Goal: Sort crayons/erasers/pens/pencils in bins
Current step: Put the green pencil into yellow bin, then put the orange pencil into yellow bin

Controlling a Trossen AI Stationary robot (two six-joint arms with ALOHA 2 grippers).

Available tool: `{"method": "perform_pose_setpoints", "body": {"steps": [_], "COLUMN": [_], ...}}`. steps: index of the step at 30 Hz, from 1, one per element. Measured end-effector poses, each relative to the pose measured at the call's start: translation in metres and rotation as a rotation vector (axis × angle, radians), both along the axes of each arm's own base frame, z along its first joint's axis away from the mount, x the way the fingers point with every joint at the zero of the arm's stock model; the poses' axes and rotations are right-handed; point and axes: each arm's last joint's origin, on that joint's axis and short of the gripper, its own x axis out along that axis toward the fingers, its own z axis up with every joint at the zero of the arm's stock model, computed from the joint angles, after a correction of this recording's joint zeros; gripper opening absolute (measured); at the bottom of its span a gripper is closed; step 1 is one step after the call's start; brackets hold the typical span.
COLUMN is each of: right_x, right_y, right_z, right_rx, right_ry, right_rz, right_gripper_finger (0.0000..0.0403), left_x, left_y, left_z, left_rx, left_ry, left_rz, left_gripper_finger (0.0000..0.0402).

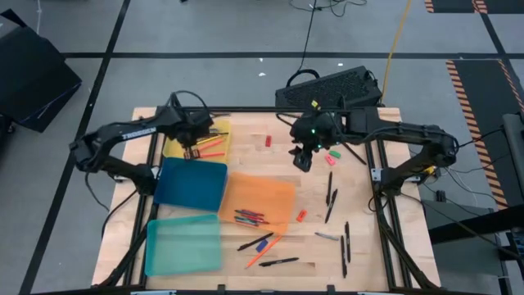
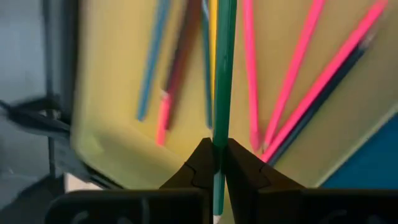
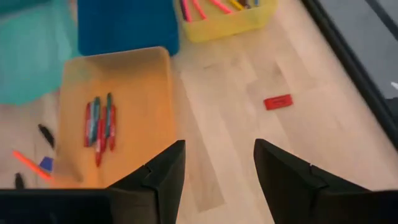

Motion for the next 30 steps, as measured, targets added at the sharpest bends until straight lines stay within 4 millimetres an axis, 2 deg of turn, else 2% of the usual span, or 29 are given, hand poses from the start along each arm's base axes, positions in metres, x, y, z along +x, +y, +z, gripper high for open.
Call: {"method": "perform_pose_setpoints", "body": {"steps": [3, 7, 10, 14, 19, 23, 27, 30], "right_x": [0.001, 0.001, -0.002, -0.008, -0.018, -0.030, -0.038, -0.036], "right_y": [0.008, 0.014, 0.022, 0.038, 0.070, 0.099, 0.128, 0.149], "right_z": [-0.001, -0.002, -0.005, -0.013, -0.039, -0.075, -0.108, -0.119], "right_rx": [0.010, 0.012, 0.016, -0.017, -0.045, -0.038, -0.058, -0.064], "right_ry": [0.004, 0.015, 0.065, 0.170, 0.293, 0.407, 0.398, 0.265], "right_rz": [0.014, 0.034, 0.057, 0.127, 0.305, 0.541, 0.681, 0.736], "right_gripper_finger": [0.0185, 0.0185, 0.0185, 0.0185, 0.0185, 0.0184, 0.0175, 0.0170], "left_x": [-0.001, 0.003, 0.007, 0.010, 0.011, 0.007, 0.003, -0.003], "left_y": [0.004, 0.012, 0.018, 0.021, 0.022, 0.019, 0.013, 0.005], "left_z": [-0.027, -0.051, -0.063, -0.067, -0.055, -0.033, -0.006, 0.013], "left_rx": [-0.030, -0.042, -0.050, -0.073, -0.034, -0.016, 0.039, 0.077], "left_ry": [0.047, 0.081, 0.112, 0.120, 0.127, 0.121, 0.029, -0.055], "left_rz": [0.027, 0.056, 0.087, 0.088, 0.105, 0.129, 0.160, 0.158], "left_gripper_finger": [0.0022, 0.0023, 0.0035, 0.0086, 0.0180, 0.0241, 0.0268, 0.0267]}}
